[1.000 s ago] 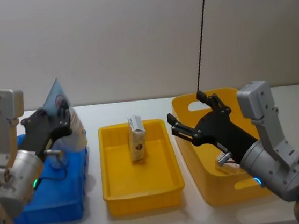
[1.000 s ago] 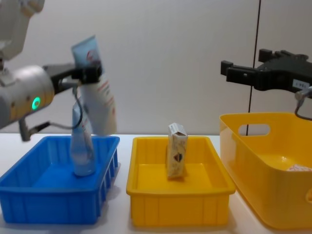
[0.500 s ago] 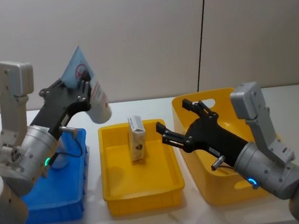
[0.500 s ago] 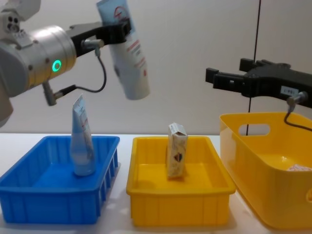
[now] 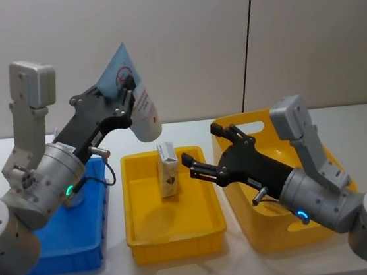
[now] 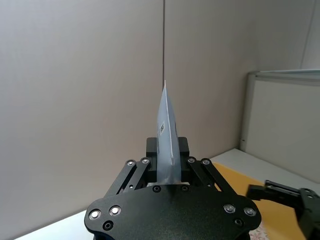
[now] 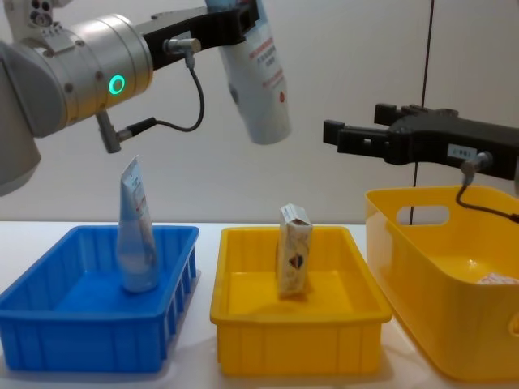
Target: Bimanual collaborative sorting of washing and personal care products
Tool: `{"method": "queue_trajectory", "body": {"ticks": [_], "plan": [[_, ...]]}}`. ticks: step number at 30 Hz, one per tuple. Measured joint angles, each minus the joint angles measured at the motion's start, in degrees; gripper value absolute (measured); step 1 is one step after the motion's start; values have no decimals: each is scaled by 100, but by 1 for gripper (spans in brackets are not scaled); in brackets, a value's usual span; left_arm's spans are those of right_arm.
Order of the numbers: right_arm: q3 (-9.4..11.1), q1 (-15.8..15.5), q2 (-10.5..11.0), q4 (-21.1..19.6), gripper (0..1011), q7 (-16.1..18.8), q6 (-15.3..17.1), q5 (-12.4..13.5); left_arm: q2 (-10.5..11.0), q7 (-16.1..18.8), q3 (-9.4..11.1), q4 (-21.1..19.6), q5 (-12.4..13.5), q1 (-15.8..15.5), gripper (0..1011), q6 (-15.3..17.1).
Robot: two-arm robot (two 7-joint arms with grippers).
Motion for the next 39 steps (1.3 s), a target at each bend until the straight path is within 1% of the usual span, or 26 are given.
{"method": "queue_trajectory", "body": {"ticks": [8, 10, 16, 17, 20, 22, 23, 32, 34, 37, 39], "plan": [[-136, 309, 40, 208, 1004, 180, 7, 2, 42, -180, 90, -21, -73, -59, 208, 0], [-158, 355, 45, 236, 1004, 210, 5, 1, 47, -199, 99, -23, -80, -66, 208, 0], [-288, 651, 67, 399, 1004, 358, -2, -34, 62, -261, 132, -32, -109, -88, 208, 0], [-288, 651, 67, 399, 1004, 358, -2, -34, 64, -275, 137, -34, -113, -92, 208, 0], [-346, 782, 69, 483, 1004, 435, -8, -48, 67, -288, 144, -36, -118, -96, 208, 0], [-410, 923, 66, 579, 1004, 518, -18, -63, 70, -301, 151, -38, -122, -100, 208, 0], [-410, 923, 66, 579, 1004, 518, -18, -63, 72, -306, 154, -39, -125, -103, 208, 0], [-623, 1457, -12, 1015, 1004, 775, -81, -111, 75, -333, 168, -43, -136, -110, 208, 2], [-639, 1497, -21, 1055, 1004, 791, -89, -117, 76, -337, 169, -44, -137, -110, 208, 2], [-714, 1690, -68, 1237, 1004, 873, -119, -133, 78, -342, 172, -44, -139, -111, 208, 3], [-740, 1756, -87, 1310, 1004, 903, -135, -139, 79, -345, 173, -44, -141, -113, 208, 4]]}}
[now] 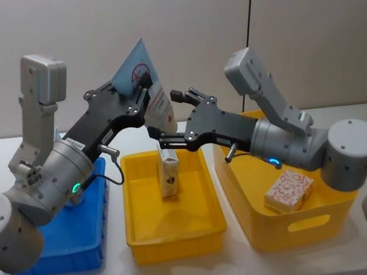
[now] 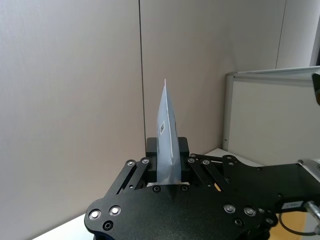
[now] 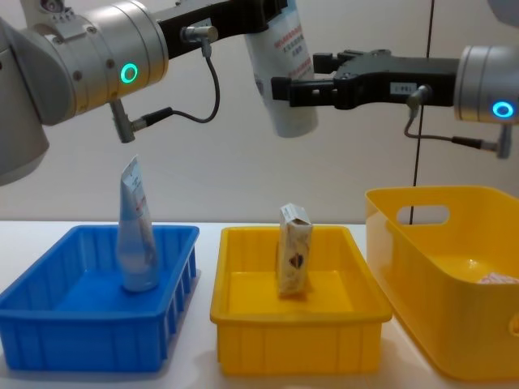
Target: Bimanual collaborative sorting of washing and personal care products
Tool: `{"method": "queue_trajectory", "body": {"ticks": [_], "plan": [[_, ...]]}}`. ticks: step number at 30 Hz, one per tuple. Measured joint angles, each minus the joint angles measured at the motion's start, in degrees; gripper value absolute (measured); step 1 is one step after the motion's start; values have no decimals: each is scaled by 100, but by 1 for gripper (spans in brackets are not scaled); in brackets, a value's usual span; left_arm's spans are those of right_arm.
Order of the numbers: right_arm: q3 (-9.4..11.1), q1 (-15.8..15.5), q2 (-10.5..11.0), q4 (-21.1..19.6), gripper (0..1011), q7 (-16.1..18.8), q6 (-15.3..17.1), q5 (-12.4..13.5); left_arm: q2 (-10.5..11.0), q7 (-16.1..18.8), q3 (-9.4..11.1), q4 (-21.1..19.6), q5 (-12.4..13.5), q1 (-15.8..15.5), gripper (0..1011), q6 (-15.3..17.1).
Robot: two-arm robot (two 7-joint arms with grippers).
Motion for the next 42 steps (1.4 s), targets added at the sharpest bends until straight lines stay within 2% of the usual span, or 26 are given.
{"method": "queue_trajectory", "body": {"ticks": [2, 8, 19, 21, 25, 26, 30, 34, 36, 42], "plan": [[-36, 104, -30, 105, 994, 40, -19, -7, 1, -2, 2, 0, -1, -1, 208, 1], [-130, 362, -114, 420, 861, 171, -92, -5, 2, -6, 5, 0, -4, -4, 208, 2], [-242, 699, -265, 896, 541, 385, -151, 85, 5, -10, 6, 0, -5, -6, 215, 2], [-256, 734, -287, 965, 461, 400, -148, 103, 3, -13, 6, 0, -6, -6, 277, 2], [-271, 780, -312, 1044, 367, 411, -131, 141, 1, -15, 7, 0, -6, -6, 381, 2], [-274, 789, -318, 1066, 318, 411, -122, 154, 1, -15, 7, 0, -6, -5, 439, 2], [-278, 800, -325, 1090, 241, 386, -91, 185, 2, -15, 7, 1, -5, -5, 522, 2], [-273, 786, -320, 1072, 189, 304, -55, 208, 2, -15, 7, 0, -4, -5, 687, 2], [-259, 748, -308, 1024, 167, 221, -22, 220, 2, -15, 7, 1, -4, -4, 720, 2], [-181, 587, -239, 804, 148, -86, 79, 230, 2, -14, 7, 0, -4, -4, 907, 2]]}}
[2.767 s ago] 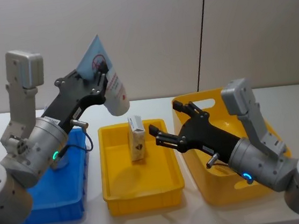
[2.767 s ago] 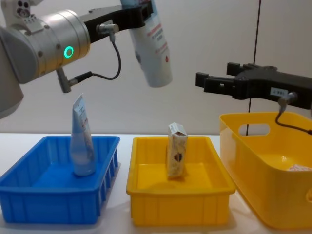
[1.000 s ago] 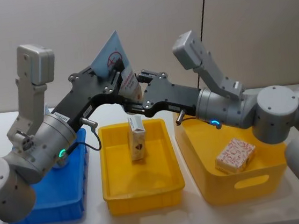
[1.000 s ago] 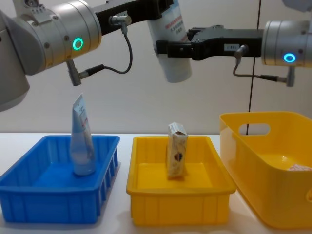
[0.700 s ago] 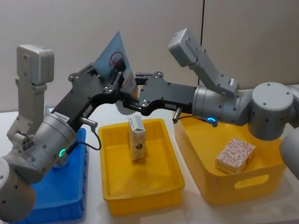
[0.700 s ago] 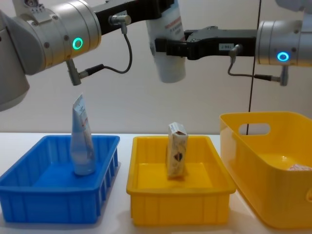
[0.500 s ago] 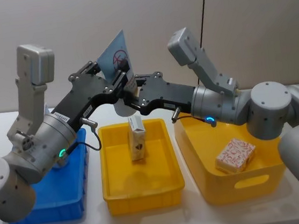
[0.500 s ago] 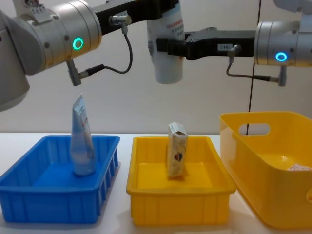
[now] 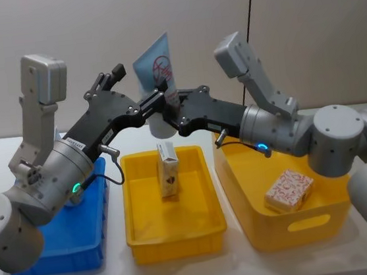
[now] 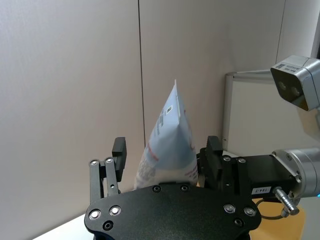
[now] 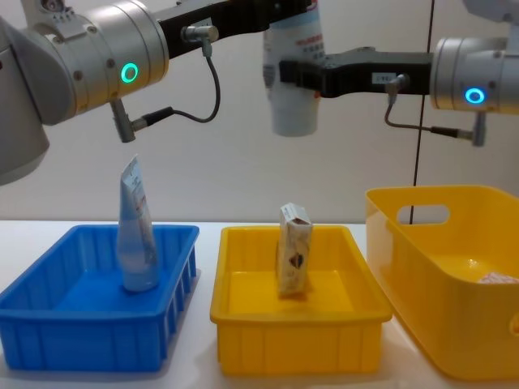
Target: Bimanual collaborative sorting of washing and personal care products
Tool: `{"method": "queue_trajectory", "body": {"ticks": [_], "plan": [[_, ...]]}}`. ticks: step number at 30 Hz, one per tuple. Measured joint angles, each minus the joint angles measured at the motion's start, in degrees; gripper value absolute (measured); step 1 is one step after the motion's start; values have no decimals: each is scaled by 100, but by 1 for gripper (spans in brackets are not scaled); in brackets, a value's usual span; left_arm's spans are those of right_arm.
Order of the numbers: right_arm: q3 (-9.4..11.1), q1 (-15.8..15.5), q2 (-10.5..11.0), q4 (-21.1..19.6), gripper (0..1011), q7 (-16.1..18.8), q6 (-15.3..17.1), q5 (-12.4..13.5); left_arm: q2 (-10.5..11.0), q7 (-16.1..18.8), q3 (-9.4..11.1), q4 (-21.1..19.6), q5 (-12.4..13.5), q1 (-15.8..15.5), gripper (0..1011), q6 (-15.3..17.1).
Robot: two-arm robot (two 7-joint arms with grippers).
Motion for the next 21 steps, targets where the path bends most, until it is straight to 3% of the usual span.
{"method": "queue_trajectory", "body": {"ticks": [4, 21], "plan": [[75, -142, 66, -191, 146, -243, 70, 1, 1, 1, 0, 0, 0, 0, 1001, 0], [534, -1029, 495, -1233, 145, -1429, 501, -43, 0, 2, 0, 0, 0, 0, 1001, 0]]}}
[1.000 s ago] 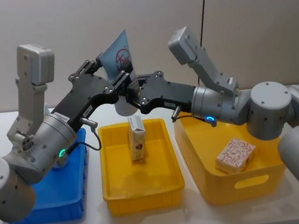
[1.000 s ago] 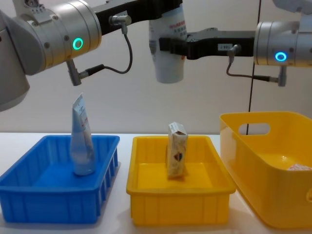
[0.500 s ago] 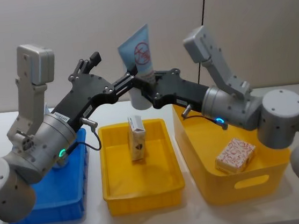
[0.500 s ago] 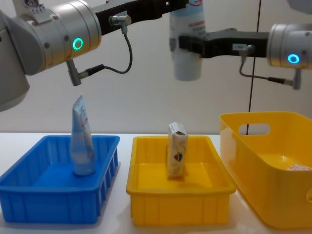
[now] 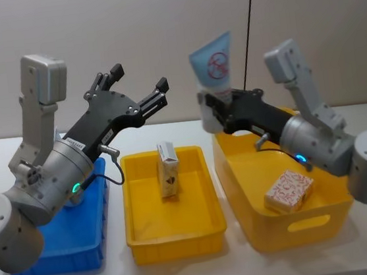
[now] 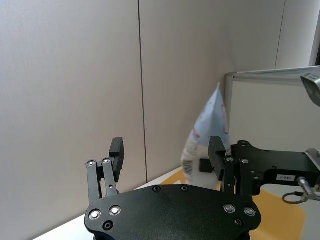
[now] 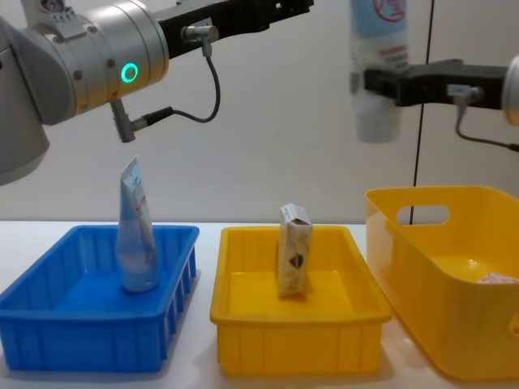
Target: Bimanual collaborative sorting of washing and personal care products
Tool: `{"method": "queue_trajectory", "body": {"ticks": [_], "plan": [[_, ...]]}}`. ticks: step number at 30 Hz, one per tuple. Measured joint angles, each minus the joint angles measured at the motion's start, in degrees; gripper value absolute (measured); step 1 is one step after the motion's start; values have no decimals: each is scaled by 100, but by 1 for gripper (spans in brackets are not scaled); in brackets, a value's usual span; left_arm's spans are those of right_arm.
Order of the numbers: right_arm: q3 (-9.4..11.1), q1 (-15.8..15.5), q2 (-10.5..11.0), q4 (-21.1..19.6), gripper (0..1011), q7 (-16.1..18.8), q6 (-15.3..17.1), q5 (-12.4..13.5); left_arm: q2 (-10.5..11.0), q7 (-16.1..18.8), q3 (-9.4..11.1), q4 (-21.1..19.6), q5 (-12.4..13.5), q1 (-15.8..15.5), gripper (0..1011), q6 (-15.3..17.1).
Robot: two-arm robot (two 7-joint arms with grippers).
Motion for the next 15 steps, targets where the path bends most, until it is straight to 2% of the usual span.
{"method": "queue_trajectory", "body": {"ticks": [11, 13, 15], "plan": [[457, -685, 271, -597, 146, -713, 353, -43, 0, 0, 0, 0, 0, 0, 1001, 0], [509, -757, 297, -637, 179, -786, 380, -43, 0, 0, 0, 0, 0, 0, 1001, 0], [580, -851, 333, -679, 253, -844, 402, -43, 0, 0, 0, 0, 0, 0, 1001, 0]]}}
